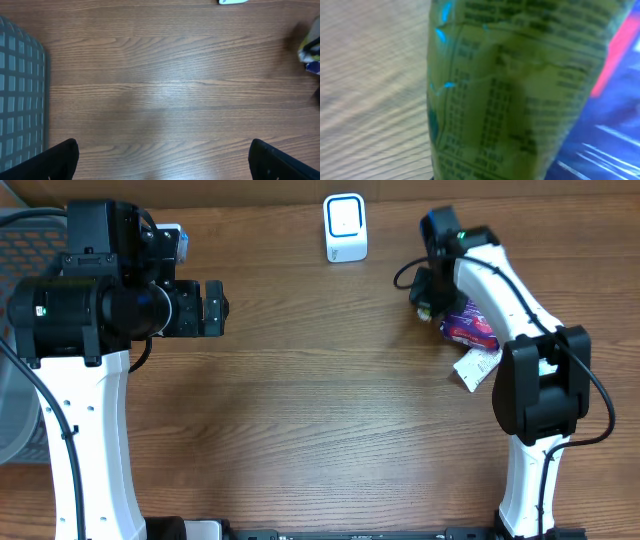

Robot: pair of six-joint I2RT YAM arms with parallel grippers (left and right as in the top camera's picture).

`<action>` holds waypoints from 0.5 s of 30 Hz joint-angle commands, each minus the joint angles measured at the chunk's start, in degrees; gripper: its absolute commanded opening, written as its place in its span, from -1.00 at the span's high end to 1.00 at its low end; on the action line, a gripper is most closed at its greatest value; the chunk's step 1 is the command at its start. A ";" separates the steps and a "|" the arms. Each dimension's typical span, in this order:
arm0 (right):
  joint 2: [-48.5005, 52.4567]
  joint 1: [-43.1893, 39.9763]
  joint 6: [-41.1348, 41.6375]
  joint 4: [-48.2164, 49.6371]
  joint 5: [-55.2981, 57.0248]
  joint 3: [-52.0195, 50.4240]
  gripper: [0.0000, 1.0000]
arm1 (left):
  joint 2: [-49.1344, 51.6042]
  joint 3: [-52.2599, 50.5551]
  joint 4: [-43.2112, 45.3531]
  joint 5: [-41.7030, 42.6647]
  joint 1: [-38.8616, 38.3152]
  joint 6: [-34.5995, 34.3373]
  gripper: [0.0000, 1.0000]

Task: Scan the item barcode
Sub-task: 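Carry the green tea box right and release it beside the purple pack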

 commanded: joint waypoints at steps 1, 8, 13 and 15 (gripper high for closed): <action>-2.23 -0.63 0.87 2.08 0.20 -1.03 0.67 | 0.52 0.39 0.09 -0.20 0.20 1.27 -0.99; -4.42 -2.89 -0.98 -3.32 0.26 0.13 0.28 | 0.52 0.39 0.09 -0.22 0.20 1.27 -0.99; -14.29 -2.38 -2.05 -6.73 2.23 0.33 0.19 | 0.52 0.39 0.09 -0.20 0.20 1.27 -0.99; -19.74 -2.21 -2.97 -7.76 2.19 0.33 0.14 | 0.52 0.39 0.09 -0.20 0.20 1.27 -0.99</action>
